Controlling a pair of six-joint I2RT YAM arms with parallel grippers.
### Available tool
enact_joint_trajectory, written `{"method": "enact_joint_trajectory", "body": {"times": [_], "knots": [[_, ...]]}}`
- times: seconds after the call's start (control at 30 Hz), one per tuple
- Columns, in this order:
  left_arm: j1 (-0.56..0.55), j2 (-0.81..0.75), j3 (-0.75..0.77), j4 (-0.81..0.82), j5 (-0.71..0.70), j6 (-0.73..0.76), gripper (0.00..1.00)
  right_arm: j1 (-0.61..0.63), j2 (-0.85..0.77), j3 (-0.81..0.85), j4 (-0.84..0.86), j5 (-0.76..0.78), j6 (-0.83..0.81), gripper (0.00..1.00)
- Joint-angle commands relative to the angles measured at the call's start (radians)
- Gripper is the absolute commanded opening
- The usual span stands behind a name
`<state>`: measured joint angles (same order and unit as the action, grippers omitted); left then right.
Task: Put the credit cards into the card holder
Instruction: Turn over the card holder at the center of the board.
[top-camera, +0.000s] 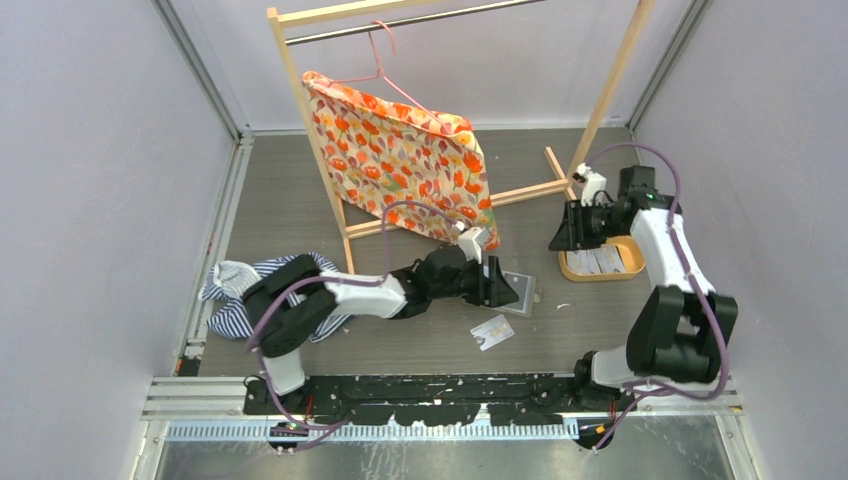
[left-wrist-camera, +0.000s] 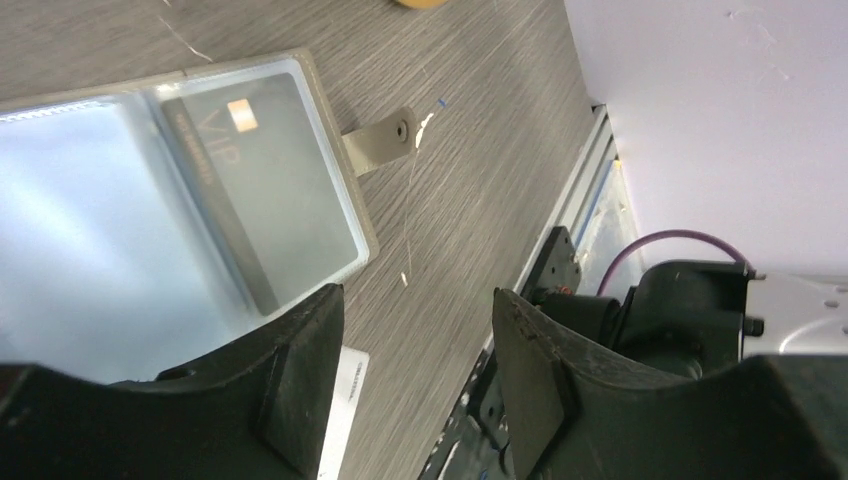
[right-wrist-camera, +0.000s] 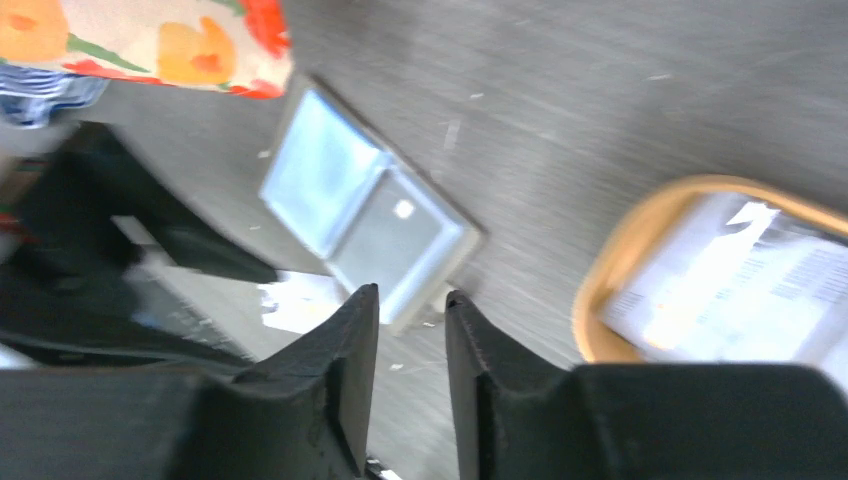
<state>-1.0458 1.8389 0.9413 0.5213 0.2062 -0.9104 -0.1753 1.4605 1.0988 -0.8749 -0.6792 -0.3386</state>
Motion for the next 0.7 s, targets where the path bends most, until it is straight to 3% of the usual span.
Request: {"method": "enact_joint_trajectory", "body": {"times": [0.0, 0.1, 0.2, 0.23, 0.33, 0.43, 0.53, 0.67], "knots": [[-0.015, -0.259, -0.110, -0.045, -0.131, 0.233, 0.58, -0.044, -0.137, -0.049, 0.129, 0.172, -0.061, 0.48], [-0.013, -0.414, -0.193, -0.108, -0.252, 0.340, 0.65, -0.062, -0.118, -0.042, 0.163, 0.276, -0.035, 0.52], [0.001, -0.566, -0.235, -0.199, -0.360, 0.424, 0.87, -0.087, -0.078, -0.028, 0.184, 0.341, 0.015, 0.53], [0.018, -0.603, -0.244, -0.231, -0.370, 0.430, 0.98, -0.097, -0.072, -0.028, 0.195, 0.366, 0.023, 0.54], [0.108, -0.690, -0.244, -0.343, -0.320, 0.398, 1.00, -0.134, -0.061, -0.041, 0.226, 0.411, 0.036, 0.58], [0.253, -0.733, -0.197, -0.473, -0.125, 0.395, 1.00, -0.148, -0.017, -0.051, 0.242, 0.425, 0.040, 0.61], [0.341, -0.736, -0.120, -0.623, 0.006, 0.461, 1.00, -0.148, 0.051, -0.036, 0.258, 0.450, 0.045, 0.61], [0.381, -0.692, -0.050, -0.735, 0.051, 0.609, 1.00, -0.138, 0.142, -0.015, 0.275, 0.409, 0.104, 0.61]]}}
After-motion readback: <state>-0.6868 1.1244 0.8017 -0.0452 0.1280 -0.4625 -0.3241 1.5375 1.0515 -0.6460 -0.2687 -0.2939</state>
